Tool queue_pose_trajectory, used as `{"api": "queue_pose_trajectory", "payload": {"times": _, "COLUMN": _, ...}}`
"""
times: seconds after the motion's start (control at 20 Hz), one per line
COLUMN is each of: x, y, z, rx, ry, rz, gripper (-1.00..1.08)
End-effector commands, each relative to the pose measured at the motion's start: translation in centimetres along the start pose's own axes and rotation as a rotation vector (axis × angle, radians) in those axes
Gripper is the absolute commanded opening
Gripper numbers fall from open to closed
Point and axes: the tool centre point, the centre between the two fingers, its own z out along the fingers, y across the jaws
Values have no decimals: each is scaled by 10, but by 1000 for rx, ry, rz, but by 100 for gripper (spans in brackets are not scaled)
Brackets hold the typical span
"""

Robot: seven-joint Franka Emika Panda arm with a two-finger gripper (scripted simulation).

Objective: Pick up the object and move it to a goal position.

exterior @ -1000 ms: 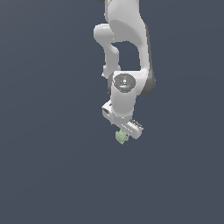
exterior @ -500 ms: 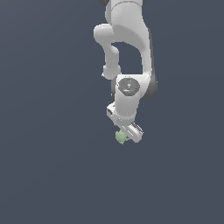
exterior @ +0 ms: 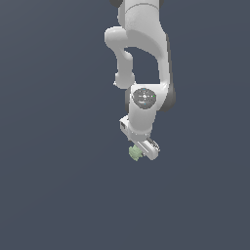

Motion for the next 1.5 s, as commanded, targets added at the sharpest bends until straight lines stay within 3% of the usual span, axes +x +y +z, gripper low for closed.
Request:
{"api": "queue_pose_trajectory", "payload": {"times": 0.0, "x": 0, "y": 0, "z": 7, "rx": -1, "ry": 0, "rz": 1, "gripper": 100}}
{"api": "queue_pose_trajectory", "payload": {"times": 0.6, "x": 0, "y": 0, "z": 48, "rx": -1, "ry": 0, "rz": 5, "gripper": 100}}
{"api": "queue_pose_trajectory", "payload": {"times": 0.65, "x": 0, "y": 0, "z": 48, "rx": -1, "ry": 0, "rz": 5, "gripper": -100}}
{"api": "queue_pose_trajectory", "payload": {"times": 1.45, "x": 6, "y": -4, "z": 32, "rx": 15, "ry": 7, "rz": -18, "gripper": -100}}
